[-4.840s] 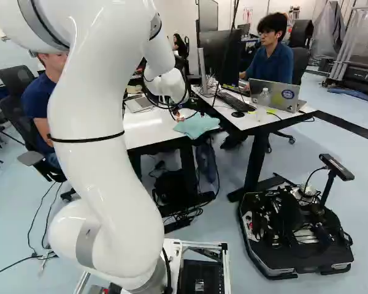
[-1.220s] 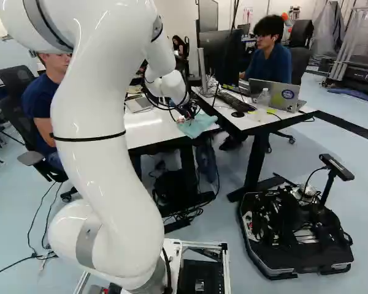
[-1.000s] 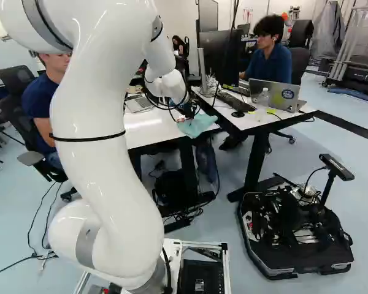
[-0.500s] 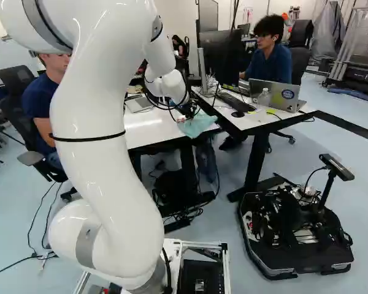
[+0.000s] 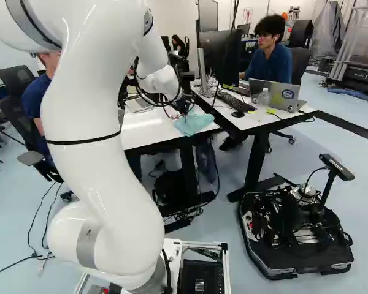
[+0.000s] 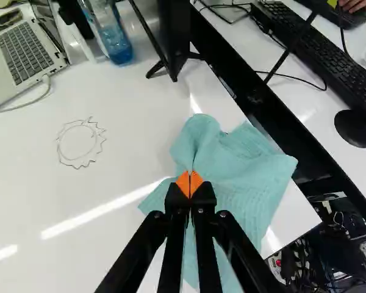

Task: Clean the table with the green towel

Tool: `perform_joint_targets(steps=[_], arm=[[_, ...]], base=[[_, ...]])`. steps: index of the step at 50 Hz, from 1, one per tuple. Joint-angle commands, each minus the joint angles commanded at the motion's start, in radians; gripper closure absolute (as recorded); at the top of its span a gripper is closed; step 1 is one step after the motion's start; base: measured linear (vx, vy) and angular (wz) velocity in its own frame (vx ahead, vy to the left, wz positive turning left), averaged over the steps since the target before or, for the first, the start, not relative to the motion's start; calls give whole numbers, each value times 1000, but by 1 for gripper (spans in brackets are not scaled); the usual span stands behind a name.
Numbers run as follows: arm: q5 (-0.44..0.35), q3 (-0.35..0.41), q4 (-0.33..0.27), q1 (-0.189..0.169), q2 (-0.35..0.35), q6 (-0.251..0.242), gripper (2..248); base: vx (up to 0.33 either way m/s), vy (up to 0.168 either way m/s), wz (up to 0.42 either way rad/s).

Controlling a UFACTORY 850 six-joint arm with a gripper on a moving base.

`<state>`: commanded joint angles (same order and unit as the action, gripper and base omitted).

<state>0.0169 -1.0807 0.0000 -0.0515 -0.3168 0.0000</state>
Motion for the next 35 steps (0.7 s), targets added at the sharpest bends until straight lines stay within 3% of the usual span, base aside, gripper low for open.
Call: perform_joint_targets(steps=[35], arm=[[0,-81,0,100,5,0,227]], base=[[0,0,0]])
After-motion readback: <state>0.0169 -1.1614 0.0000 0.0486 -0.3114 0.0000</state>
